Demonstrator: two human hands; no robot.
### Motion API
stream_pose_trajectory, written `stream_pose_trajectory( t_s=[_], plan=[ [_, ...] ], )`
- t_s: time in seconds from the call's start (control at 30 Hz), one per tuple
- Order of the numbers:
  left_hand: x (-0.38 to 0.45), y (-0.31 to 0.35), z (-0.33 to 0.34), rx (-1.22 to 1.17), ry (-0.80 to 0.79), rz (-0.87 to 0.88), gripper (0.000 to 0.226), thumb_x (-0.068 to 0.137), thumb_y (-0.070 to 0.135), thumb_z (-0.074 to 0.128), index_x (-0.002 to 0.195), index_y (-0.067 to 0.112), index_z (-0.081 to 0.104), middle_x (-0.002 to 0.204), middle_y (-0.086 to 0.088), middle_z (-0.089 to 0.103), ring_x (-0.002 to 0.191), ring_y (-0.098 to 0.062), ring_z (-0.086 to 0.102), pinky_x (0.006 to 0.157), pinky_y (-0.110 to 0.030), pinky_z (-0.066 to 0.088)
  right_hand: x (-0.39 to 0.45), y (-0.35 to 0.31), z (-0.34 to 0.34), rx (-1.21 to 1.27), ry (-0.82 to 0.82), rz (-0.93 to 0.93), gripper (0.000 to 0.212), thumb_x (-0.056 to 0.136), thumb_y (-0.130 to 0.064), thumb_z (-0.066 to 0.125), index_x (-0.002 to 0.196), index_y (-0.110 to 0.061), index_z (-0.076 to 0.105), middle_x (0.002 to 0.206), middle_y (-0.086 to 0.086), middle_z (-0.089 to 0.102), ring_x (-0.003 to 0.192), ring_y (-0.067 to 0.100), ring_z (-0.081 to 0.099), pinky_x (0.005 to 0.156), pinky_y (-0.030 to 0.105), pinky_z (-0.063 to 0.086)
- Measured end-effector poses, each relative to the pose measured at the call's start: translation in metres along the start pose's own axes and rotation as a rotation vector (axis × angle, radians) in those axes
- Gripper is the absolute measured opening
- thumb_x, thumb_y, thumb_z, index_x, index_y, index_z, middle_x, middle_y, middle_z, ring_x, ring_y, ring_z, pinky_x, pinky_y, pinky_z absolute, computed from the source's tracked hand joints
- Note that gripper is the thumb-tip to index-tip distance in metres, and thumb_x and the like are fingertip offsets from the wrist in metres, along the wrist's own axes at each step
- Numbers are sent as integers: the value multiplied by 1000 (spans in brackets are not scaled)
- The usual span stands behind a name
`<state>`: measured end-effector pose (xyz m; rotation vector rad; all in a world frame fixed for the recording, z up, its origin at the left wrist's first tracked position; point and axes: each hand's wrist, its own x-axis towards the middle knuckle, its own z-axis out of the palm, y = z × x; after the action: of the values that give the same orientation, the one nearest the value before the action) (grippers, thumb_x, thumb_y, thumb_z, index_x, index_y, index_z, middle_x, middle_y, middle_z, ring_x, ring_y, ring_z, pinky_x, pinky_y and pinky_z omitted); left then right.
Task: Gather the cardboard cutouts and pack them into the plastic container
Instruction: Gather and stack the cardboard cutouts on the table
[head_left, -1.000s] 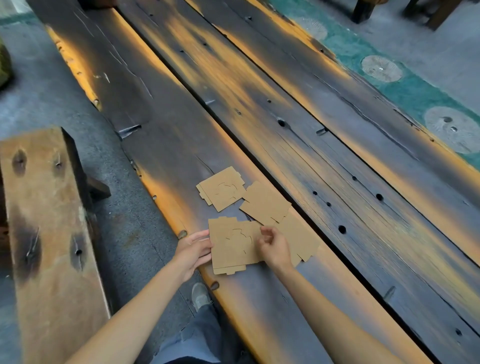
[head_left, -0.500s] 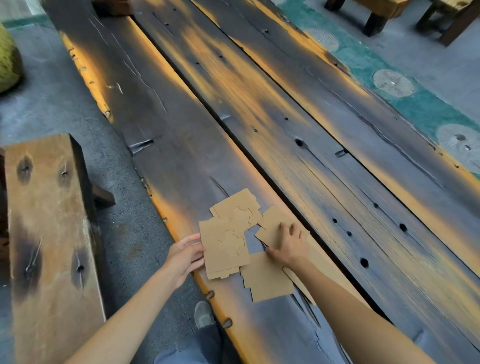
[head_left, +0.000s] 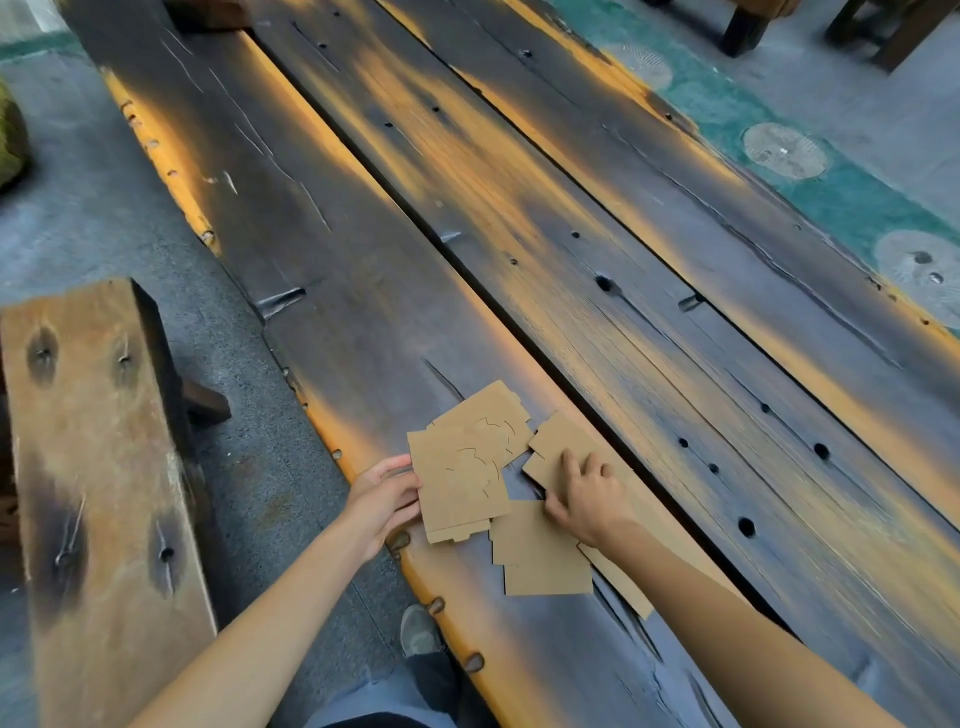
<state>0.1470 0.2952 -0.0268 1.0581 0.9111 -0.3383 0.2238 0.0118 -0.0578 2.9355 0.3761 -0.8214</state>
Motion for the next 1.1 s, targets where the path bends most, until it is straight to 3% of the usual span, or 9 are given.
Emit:
stream_pose_trajectory(
  t_s=[0.17,0.3,0.5,0.57,0.67,0.77,0.87,0.97,1.1],
  plan=[
    [1,3,0,12,-21,8,32,93,-7,64,115,15,64,95,-7,83,82,-15,81,58,-23,62,-7,4,-18,56,62,-43,60,105,-52,34,147,-10,34,123,18,58,102,37,63,81,39,50],
    [-1,5,1,19,-28,21,36,92,-6,65,122,13,63,104,-10,82,90,-17,79,63,-25,63,-11,14,-38,277,148,-46,38,107,-43,37,130,-14,46,99,12,68,82,35,67,77,46,56],
    [-6,4,3,20,-79,38,39,94,-4,64,130,12,63,106,-5,82,94,-16,79,66,-24,63,-18,38,-54,385,445,14,24,108,-20,41,113,-8,61,91,12,70,75,32,65,67,47,56],
    [-8,4,5,18,-106,42,41,94,-2,64,133,12,63,112,-5,81,99,-16,79,70,-25,62,-24,46,-59,440,559,57,20,105,-12,45,103,-6,63,85,11,69,70,31,63,62,42,53],
    [-11,2,8,26,-126,51,41,93,0,65,133,13,64,115,-4,81,104,-17,77,71,-25,62,-39,46,-70,607,673,166,27,106,-19,45,97,-9,68,83,6,68,74,23,63,64,32,43],
    [-15,-1,13,35,-154,57,38,92,2,66,128,14,64,109,-5,82,100,-17,78,68,-24,63,-60,30,-80,977,595,261,33,105,-29,45,85,-25,71,83,-7,70,78,10,63,61,26,43],
    [-20,-4,19,66,-214,62,37,94,1,62,128,13,59,109,-9,81,104,-24,77,82,-35,64,-81,6,-84,1312,367,238,29,103,-29,53,89,-22,77,85,-11,74,85,10,63,70,32,53],
    [-26,-7,24,100,-312,72,36,94,0,59,129,9,53,113,-13,80,110,-31,75,95,-45,61,-94,-14,-80,1398,249,180,28,103,-24,57,92,-18,81,94,-11,79,92,20,71,82,48,60],
    [-35,-10,26,115,-400,93,38,93,0,58,130,9,51,120,-18,77,112,-35,74,93,-46,61,-101,-28,-68,1428,221,179,31,103,-19,58,84,-14,82,92,-1,81,87,27,74,85,60,59]
  ],
)
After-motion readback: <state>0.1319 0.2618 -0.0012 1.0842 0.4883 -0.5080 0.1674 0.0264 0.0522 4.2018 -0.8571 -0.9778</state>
